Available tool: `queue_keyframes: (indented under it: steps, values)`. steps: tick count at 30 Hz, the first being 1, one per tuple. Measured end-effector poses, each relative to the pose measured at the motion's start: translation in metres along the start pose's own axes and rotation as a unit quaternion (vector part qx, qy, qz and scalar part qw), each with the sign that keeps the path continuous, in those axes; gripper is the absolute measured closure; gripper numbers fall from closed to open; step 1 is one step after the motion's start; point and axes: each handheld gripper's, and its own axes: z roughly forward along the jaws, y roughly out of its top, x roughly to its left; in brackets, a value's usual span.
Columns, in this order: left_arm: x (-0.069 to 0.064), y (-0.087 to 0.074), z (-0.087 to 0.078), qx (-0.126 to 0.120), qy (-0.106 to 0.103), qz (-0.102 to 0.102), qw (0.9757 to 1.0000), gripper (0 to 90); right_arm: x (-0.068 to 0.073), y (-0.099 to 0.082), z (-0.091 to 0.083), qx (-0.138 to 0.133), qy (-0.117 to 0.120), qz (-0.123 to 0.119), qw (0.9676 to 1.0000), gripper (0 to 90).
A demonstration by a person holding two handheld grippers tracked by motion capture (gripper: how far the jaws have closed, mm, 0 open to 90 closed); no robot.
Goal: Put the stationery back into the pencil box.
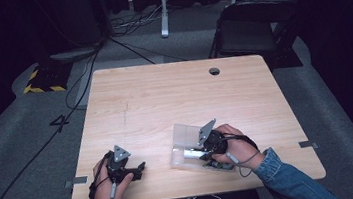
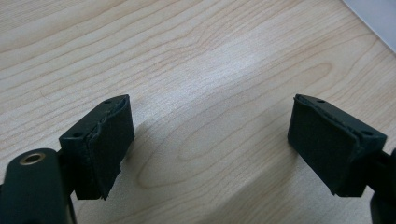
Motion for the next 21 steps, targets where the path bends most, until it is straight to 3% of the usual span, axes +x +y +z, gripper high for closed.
queue_keyframes:
  steps: [7,21]
  values:
    - [0.0000,0.0000,0.0000,0.000,0.000,0.000,1.0000,14.9,0.0018,-0.0015,0.0039,-0.007,-0.009,0.019,0.9997,71.4]
    - [0.0000,0.0000,0.0000,0.000,0.000,0.000,1.0000,14.9,0.0025,-0.0023,0.0065,-0.006,-0.007,0.019,0.9998,71.0]
